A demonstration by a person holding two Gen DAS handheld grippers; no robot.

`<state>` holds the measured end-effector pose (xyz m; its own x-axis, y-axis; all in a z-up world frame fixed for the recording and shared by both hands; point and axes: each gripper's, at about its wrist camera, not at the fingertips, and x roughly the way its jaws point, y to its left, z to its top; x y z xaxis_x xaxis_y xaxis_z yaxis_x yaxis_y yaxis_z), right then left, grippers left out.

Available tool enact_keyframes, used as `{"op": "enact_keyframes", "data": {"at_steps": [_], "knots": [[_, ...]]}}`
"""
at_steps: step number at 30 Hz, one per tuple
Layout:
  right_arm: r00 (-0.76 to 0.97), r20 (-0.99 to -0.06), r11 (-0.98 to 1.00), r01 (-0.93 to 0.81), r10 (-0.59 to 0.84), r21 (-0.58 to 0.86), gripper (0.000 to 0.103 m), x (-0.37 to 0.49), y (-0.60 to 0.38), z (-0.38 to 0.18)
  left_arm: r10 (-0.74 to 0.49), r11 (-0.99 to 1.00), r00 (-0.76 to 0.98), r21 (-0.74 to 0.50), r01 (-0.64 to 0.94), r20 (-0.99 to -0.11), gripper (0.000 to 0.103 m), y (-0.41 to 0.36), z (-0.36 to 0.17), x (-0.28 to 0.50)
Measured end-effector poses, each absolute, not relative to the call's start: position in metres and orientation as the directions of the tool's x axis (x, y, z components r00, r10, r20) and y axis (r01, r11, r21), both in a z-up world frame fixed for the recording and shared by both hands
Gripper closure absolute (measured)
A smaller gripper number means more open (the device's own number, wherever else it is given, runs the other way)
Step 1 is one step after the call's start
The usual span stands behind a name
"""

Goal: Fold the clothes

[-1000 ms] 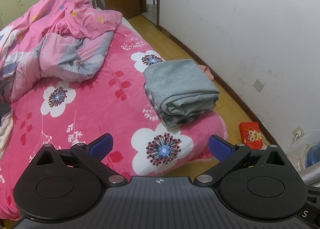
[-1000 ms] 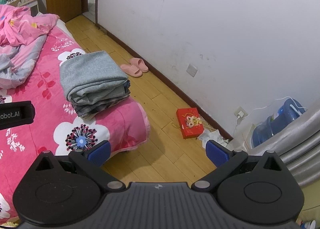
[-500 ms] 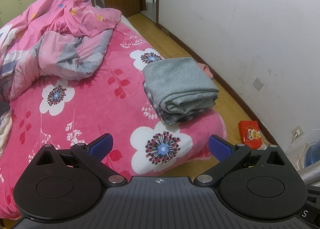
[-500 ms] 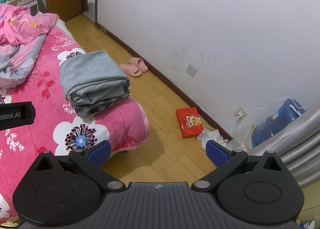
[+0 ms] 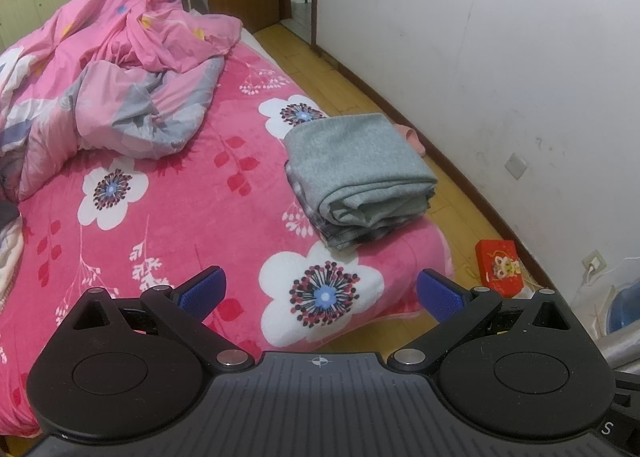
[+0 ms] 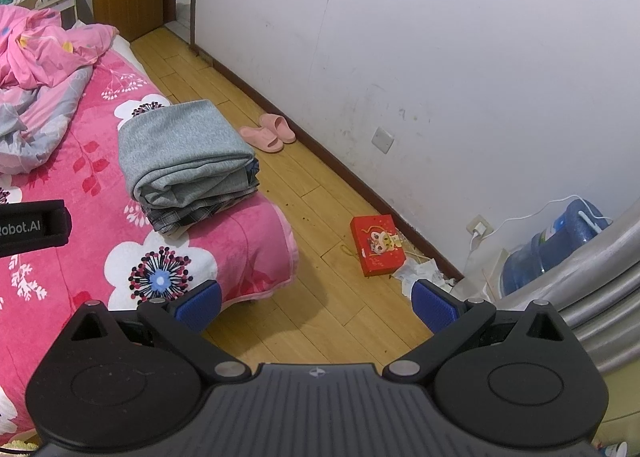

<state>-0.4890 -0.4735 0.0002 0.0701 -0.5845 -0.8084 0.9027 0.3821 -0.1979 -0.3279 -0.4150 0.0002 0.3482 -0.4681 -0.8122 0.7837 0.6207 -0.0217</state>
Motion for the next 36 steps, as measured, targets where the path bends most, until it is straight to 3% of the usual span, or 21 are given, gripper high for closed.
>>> {"op": "enact_keyframes", "data": {"at_steps": [36], "knots": [[0.069,-0.811,0.381,0.903,-0.581,-0.197,0.0,-0.4878,-0.4737,-0.0021,-0.454,0.623,0.339,-0.021,0.782,-0.824,0.0,-0.4176,-0.0017,-0.3246]]}}
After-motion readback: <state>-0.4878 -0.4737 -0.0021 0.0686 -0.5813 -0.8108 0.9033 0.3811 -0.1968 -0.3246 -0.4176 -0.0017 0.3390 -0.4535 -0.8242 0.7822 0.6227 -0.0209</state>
